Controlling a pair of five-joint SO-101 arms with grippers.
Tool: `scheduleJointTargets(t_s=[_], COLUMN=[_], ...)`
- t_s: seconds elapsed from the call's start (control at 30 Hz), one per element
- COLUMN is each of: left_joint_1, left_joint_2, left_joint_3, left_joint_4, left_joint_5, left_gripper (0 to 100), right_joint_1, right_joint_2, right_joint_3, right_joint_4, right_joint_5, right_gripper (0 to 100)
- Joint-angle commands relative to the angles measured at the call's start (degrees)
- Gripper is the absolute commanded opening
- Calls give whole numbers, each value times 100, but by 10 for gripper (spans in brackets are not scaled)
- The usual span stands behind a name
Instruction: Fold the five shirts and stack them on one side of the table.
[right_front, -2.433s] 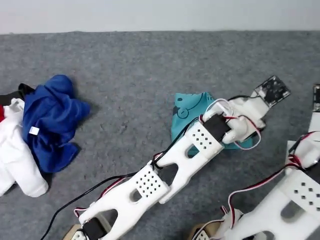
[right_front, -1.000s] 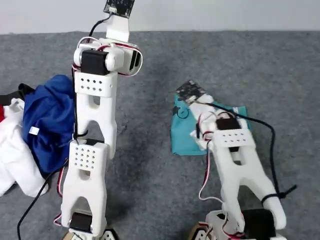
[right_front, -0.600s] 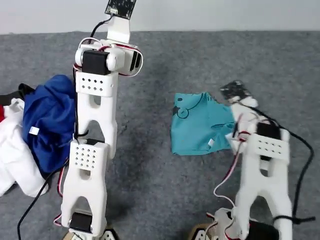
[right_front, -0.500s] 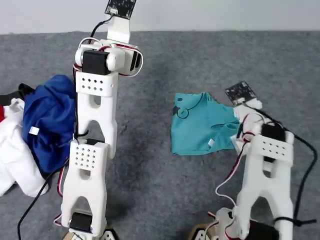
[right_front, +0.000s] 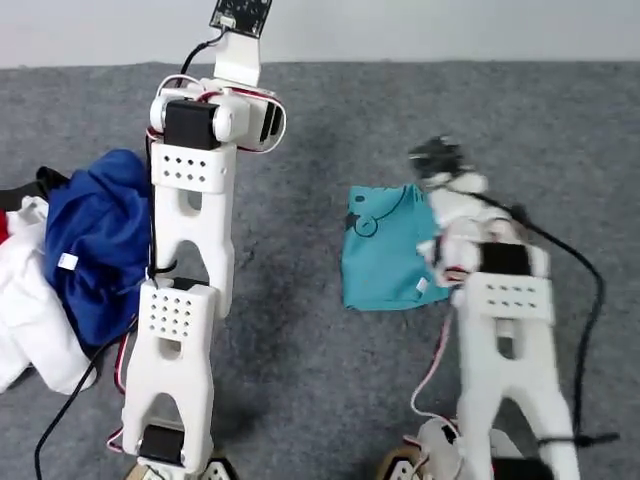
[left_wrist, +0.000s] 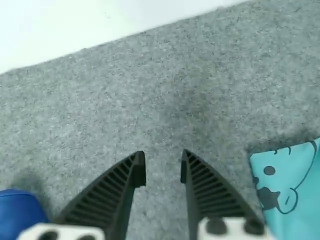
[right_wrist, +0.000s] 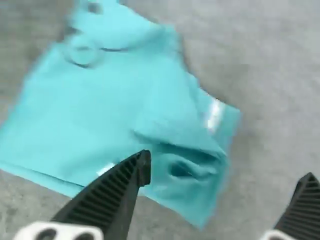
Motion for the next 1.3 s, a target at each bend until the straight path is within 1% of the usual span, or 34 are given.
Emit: scheduleJointTargets(t_s=[0.0,0.1,0.23,0.4,0.57,0.67,0.83,0.93,1.07,1.17,1.27], left_joint_1=[0,0,0,0,0,0,0,0,9,9,9], left_joint_2=[-44,-44,-44,-44,-44,-44,-44,-35,88,299,440], left_joint_3=[-48,-48,-48,-40,-40,-40,-40,-40,-40,-40,-40], left_joint_4=[141,141,141,141,141,141,141,141,141,141,141], left_joint_5=[-9,-9,-9,-9,-9,-9,-9,-9,-9,-9,-9], left_gripper=[122,122,122,122,122,122,122,122,122,122,122], right_joint_1=[-127,127,664,1446,2035,2158,2026,1710,919,356,-22], right_joint_2=[549,980,1007,971,242,-602,-2176,-2730,-2246,-1393,-426], right_joint_3=[-105,-105,-79,237,897,1222,1345,1345,1319,1160,598], right_joint_4=[-268,-295,-171,119,119,224,532,567,444,13,-312], right_joint_5=[-70,-70,-44,484,809,818,774,607,334,211,185], right_gripper=[439,439,439,439,439,439,439,439,439,439,439])
